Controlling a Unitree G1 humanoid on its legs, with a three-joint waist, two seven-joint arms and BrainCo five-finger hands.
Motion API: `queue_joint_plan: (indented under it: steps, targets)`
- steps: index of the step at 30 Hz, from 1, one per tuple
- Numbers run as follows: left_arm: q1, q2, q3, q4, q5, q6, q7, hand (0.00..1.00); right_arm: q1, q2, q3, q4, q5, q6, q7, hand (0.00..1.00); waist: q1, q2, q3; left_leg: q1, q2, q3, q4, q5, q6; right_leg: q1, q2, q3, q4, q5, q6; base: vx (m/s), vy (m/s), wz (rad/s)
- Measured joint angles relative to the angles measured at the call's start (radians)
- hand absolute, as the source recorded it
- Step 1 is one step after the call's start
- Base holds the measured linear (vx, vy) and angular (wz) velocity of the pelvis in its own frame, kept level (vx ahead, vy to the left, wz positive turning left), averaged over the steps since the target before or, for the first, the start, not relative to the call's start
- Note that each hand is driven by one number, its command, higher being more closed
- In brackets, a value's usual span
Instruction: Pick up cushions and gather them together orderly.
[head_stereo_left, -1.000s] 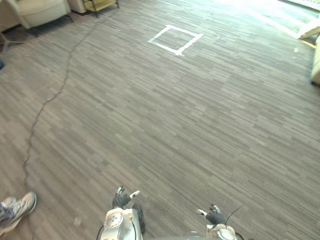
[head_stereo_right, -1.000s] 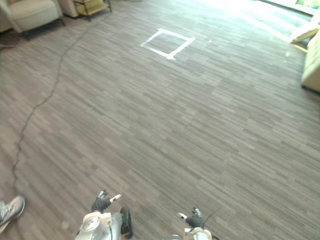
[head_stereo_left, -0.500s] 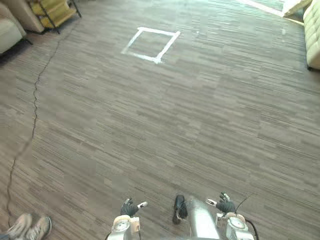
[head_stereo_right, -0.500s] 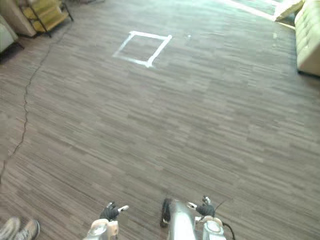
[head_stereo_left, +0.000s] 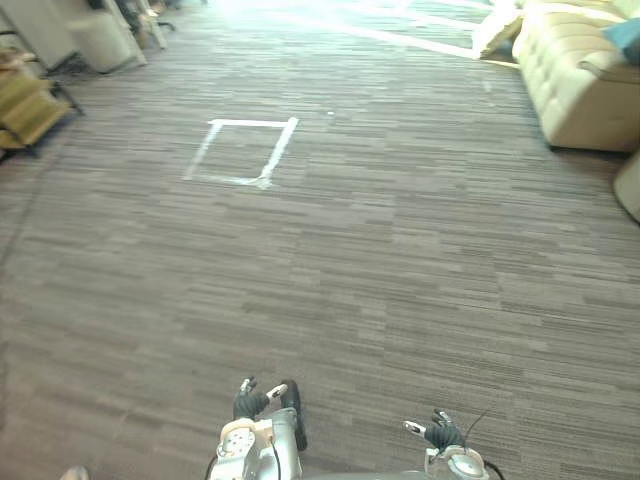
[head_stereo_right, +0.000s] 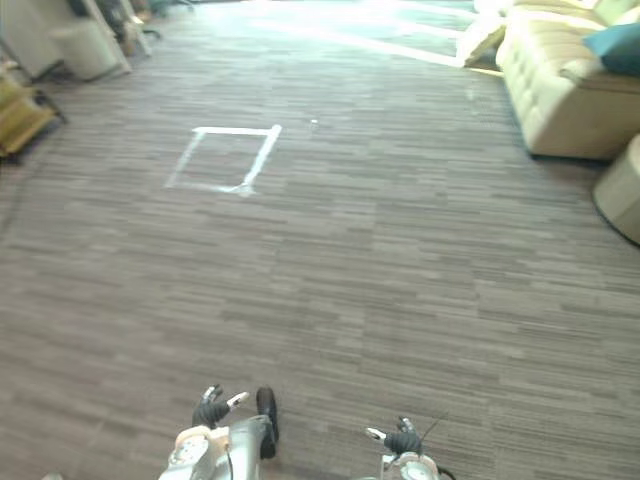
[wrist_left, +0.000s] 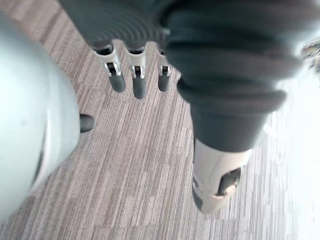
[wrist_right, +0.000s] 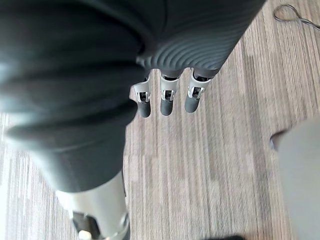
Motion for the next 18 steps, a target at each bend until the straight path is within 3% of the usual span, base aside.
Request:
queue_joint_plan:
  steps: [2, 4, 5, 6, 7, 8, 9, 10, 11, 12, 13, 14, 15, 16, 17, 18]
  targets:
    - [-0.014, 0.020, -0.008, 0.037, 0.002, 0.012, 0.000, 0.00, -0.008, 0.000, 0.011, 0.002, 0.000, 0.000, 0.009, 0.00, -0.002, -0.024, 0.006, 0.117, -0.041, 0.041, -0.005, -0.084, 0.021, -0.152, -0.038, 0.052, 0.405, 0.169, 0.059, 0.58, 0.279, -0.20]
    - [-0.009, 0.023, -0.015, 0.061, 0.010, 0.017, 0.002, 0.00, -0.013, -0.005, 0.022, -0.010, 0.000, -0.008, 0.010, 0.00, -0.012, -0.007, 0.016, 0.253, -0.049, 0.053, -0.048, -0.132, 0.028, -0.251, -0.045, -0.004, 0.574, 0.128, 0.009, 0.54, 0.203, -0.37]
    - [-0.008, 0.031, -0.050, 0.084, 0.019, 0.017, 0.005, 0.00, -0.017, -0.021, 0.048, -0.025, 0.000, -0.017, 0.011, 0.00, -0.017, 0.022, 0.020, 0.351, -0.044, 0.060, -0.118, -0.142, 0.028, -0.317, -0.033, -0.068, 0.585, 0.057, -0.036, 0.64, 0.193, -0.28]
    - [-0.008, 0.031, -0.081, 0.097, 0.019, 0.017, 0.005, 0.00, -0.018, -0.032, 0.053, -0.042, 0.001, -0.022, 0.012, 0.00, -0.031, 0.037, 0.015, 0.423, -0.030, 0.060, -0.179, -0.153, 0.034, -0.394, -0.008, -0.152, 0.530, 0.008, -0.060, 0.55, 0.126, -0.11]
    - [-0.010, 0.032, -0.087, 0.101, 0.020, 0.017, 0.006, 0.00, -0.020, -0.033, 0.053, -0.048, 0.001, -0.024, 0.013, 0.00, -0.035, 0.042, 0.017, 0.442, -0.025, 0.059, -0.196, -0.157, 0.037, -0.419, 0.000, -0.178, 0.501, -0.004, -0.065, 0.67, 0.066, 0.09]
    - [-0.009, 0.037, -0.110, 0.114, 0.021, 0.019, 0.006, 0.00, -0.042, -0.033, 0.048, -0.051, 0.001, -0.031, 0.014, 0.00, -0.053, 0.045, 0.021, 0.504, -0.006, 0.061, -0.242, -0.161, 0.034, -0.512, 0.037, -0.262, 0.314, -0.008, -0.069, 0.57, 0.011, 0.13]
    - [-0.010, 0.038, -0.115, 0.117, 0.021, 0.020, 0.004, 0.00, -0.045, -0.033, 0.046, -0.052, 0.001, -0.033, 0.016, 0.00, -0.057, 0.042, 0.022, 0.517, -0.004, 0.061, -0.254, -0.161, 0.034, -0.530, 0.040, -0.283, 0.243, 0.006, -0.074, 0.58, -0.013, 0.25]
    - [-0.014, 0.040, -0.120, 0.123, 0.022, 0.022, 0.002, 0.00, -0.049, -0.034, 0.044, -0.053, 0.001, -0.035, 0.017, 0.00, -0.063, 0.035, 0.023, 0.540, -0.005, 0.060, -0.275, -0.161, 0.033, -0.556, 0.047, -0.316, 0.098, 0.058, -0.073, 0.63, -0.082, 0.37]
    - [-0.012, 0.040, -0.124, 0.122, 0.022, 0.023, 0.000, 0.00, -0.052, -0.035, 0.036, -0.048, 0.001, -0.033, 0.016, 0.00, -0.065, 0.018, 0.030, 0.600, -0.015, 0.049, -0.308, -0.162, 0.032, -0.568, 0.056, -0.332, -0.116, 0.166, -0.079, 0.51, -0.075, 0.39]
    - [-0.010, 0.040, -0.124, 0.122, 0.024, 0.023, 0.000, 0.00, -0.052, -0.037, 0.035, -0.048, 0.002, -0.032, 0.016, 0.00, -0.066, 0.012, 0.034, 0.619, -0.020, 0.044, -0.314, -0.164, 0.029, -0.569, 0.058, -0.328, -0.151, 0.229, -0.093, 0.70, -0.129, 0.47]
    - [-0.010, 0.030, -0.119, 0.125, 0.040, 0.028, -0.002, 0.00, -0.048, -0.048, 0.031, -0.046, 0.000, -0.029, 0.017, 0.00, -0.077, 0.019, 0.035, 0.659, -0.012, 0.019, -0.318, -0.168, 0.022, -0.556, 0.072, -0.314, -0.122, 0.345, -0.171, 0.72, -0.159, 0.17]
    - [-0.009, 0.008, -0.100, 0.123, 0.045, 0.029, -0.006, 0.00, -0.051, -0.065, 0.023, -0.046, -0.001, -0.025, 0.017, 0.00, -0.061, 0.050, 0.035, 0.663, 0.010, 0.005, -0.266, -0.141, -0.023, -0.575, 0.072, -0.298, 0.000, 0.245, -0.185, 0.72, -0.159, 0.11]
    - [-0.009, 0.006, -0.099, 0.122, 0.049, 0.029, -0.007, 0.00, -0.050, -0.065, 0.012, -0.047, -0.001, -0.024, 0.017, 0.00, -0.062, 0.050, 0.036, 0.660, 0.011, -0.008, -0.232, -0.133, -0.037, -0.577, 0.066, -0.296, 0.034, 0.218, -0.189, 0.78, -0.246, -0.07]
    - [-0.005, -0.003, -0.096, 0.121, 0.059, 0.030, -0.007, 0.00, -0.043, -0.069, -0.013, -0.056, 0.000, -0.017, 0.017, 0.00, -0.075, 0.065, 0.030, 0.626, 0.030, -0.041, -0.080, -0.115, -0.065, -0.553, 0.058, -0.310, 0.090, 0.142, -0.193, 0.63, -0.229, 0.12]
    - [-0.003, -0.020, -0.057, 0.114, 0.062, 0.034, -0.011, 0.00, -0.033, -0.074, -0.015, -0.083, 0.000, -0.009, 0.016, 0.00, -0.088, 0.101, 0.035, 0.506, 0.093, -0.081, 0.241, -0.035, -0.167, -0.478, 0.084, -0.328, 0.072, 0.091, -0.191, 0.75, -0.266, 0.12]
    - [0.000, -0.027, -0.041, 0.107, 0.063, 0.035, -0.012, 0.00, -0.028, -0.075, -0.014, -0.090, 0.000, -0.008, 0.016, 0.00, -0.089, 0.106, 0.038, 0.456, 0.115, -0.093, 0.348, 0.002, -0.202, -0.453, 0.096, -0.329, 0.058, 0.083, -0.191, 0.62, -0.159, -0.04]
